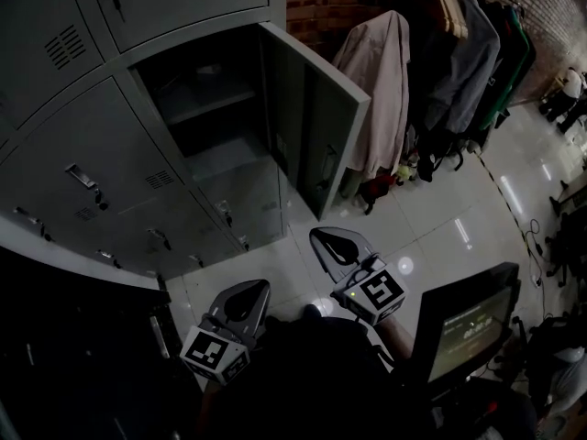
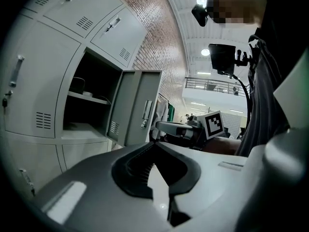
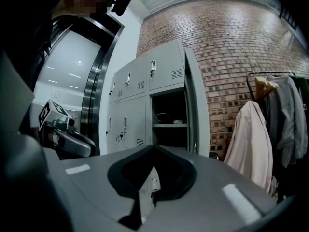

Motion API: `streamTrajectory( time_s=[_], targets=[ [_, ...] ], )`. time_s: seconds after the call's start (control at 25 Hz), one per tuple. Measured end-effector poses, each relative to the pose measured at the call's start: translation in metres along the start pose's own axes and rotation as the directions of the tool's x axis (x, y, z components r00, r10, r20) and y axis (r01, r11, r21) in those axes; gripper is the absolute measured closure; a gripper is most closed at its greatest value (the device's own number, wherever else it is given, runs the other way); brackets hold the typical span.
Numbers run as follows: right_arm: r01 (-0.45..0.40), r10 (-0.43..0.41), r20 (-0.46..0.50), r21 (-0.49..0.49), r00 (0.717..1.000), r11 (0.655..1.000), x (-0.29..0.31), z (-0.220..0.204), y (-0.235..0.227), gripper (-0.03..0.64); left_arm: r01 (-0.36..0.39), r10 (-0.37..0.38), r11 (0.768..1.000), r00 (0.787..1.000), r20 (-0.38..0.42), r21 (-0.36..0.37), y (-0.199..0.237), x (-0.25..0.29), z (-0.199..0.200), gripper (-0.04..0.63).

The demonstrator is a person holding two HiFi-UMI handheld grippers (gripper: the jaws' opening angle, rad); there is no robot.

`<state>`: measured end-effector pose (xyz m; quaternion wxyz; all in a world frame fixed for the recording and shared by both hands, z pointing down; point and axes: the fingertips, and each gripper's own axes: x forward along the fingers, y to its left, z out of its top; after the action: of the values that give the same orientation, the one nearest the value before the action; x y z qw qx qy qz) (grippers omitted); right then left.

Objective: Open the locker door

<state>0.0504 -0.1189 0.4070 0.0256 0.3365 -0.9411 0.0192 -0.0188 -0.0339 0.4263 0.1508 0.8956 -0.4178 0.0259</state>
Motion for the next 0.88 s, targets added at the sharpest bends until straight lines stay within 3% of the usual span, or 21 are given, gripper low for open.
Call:
streamTrajectory(
  time_s=[0.2, 0.36, 0.52, 0.88],
  targets=[
    [0.006, -0.006, -0.003, -0.003, 1.000, 1.000, -0.006, 0.000, -0.004, 0.617, -0.001, 0.001, 1.000, 1.000, 0.002, 0.007, -0.003, 0.002, 0.000, 0.580],
    [0.003, -0.003, -0.002, -0.001, 1.000, 1.000, -0.007, -0.001, -0.003, 0.617, -0.016, 0.016, 0.999, 1.000, -0.003, 0.052, -0.005, 0.004, 0.001, 0.583],
    [0.009, -0.009, -0.001, 0.001, 1.000, 1.000, -0.009, 0.000, -0.007, 0.617, 0.005, -0.005, 1.000, 0.999, 0.039, 0.016, -0.008, 0.004, 0.007, 0.580],
    [0.077, -0.077, -0.013, 0.000, 0.997, 0.997, -0.017, -0.006, -0.033, 0.616, -0.009, 0.009, 1.000, 1.000, 0.023, 0.007, -0.008, 0.006, 0.002, 0.580]
  ],
)
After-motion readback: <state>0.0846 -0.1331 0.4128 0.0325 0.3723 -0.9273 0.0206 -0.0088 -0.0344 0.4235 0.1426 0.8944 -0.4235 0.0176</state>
